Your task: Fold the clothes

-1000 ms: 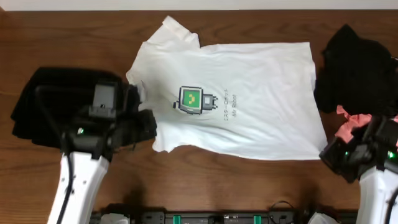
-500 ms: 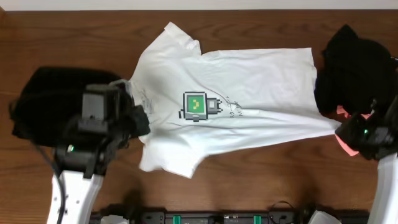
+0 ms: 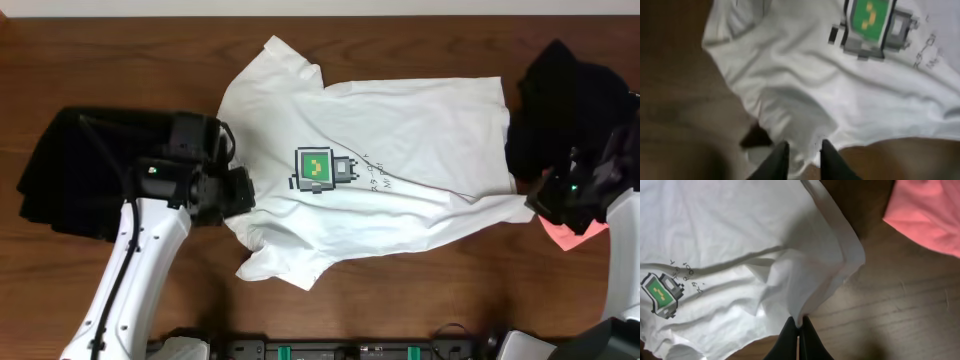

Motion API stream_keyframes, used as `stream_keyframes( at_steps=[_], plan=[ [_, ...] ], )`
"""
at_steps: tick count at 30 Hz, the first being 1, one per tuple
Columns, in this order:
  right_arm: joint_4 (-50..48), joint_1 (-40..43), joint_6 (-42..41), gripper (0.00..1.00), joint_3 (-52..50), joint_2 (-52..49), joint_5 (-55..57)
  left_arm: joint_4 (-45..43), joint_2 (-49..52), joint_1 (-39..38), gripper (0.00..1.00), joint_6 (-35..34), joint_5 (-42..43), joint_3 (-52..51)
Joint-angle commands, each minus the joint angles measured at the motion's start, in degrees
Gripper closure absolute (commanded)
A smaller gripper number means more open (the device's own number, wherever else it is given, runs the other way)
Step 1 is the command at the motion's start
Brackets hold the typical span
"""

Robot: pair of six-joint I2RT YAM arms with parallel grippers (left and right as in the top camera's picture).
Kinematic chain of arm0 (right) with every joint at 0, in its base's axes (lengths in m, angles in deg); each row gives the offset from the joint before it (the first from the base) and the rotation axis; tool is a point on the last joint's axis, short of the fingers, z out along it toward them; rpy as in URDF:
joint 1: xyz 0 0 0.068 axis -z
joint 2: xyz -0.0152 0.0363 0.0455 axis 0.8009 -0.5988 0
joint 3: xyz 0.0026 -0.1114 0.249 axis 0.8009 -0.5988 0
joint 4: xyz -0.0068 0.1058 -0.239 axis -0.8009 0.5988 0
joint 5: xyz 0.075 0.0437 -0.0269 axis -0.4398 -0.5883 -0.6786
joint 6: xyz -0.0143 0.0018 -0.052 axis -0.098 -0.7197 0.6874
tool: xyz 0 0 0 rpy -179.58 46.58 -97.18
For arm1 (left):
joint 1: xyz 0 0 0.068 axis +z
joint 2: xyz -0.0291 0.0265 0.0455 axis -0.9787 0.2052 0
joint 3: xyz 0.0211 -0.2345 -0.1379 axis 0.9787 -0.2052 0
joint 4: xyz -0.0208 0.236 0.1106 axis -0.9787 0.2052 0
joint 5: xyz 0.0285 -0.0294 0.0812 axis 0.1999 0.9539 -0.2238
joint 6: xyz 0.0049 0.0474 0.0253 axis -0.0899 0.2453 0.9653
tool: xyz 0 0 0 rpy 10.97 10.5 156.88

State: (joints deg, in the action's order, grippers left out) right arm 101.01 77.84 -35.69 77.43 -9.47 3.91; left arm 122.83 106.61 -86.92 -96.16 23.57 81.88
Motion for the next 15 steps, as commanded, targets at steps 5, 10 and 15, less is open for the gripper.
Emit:
stream_keyframes(
  at_steps=[5,10,15],
  plan=[
    [-0.81,-1.14,1.20,0.99,0.81,0.44,-0.68,9.11,-0.09,-0.13,0.65,0.20,2.71,0.85],
    [-1.03,-1.14,1.20,0.99,0.79,0.46,-0.66,6.75,-0.92,-0.15,0.65,0.20,1.44,-4.76],
    [-1.05,-1.14,1.25,0.99,0.79,0.46,-0.66,-2.80,-3.93,-0.17,0.61,0.17,1.25,-15.17]
  ],
)
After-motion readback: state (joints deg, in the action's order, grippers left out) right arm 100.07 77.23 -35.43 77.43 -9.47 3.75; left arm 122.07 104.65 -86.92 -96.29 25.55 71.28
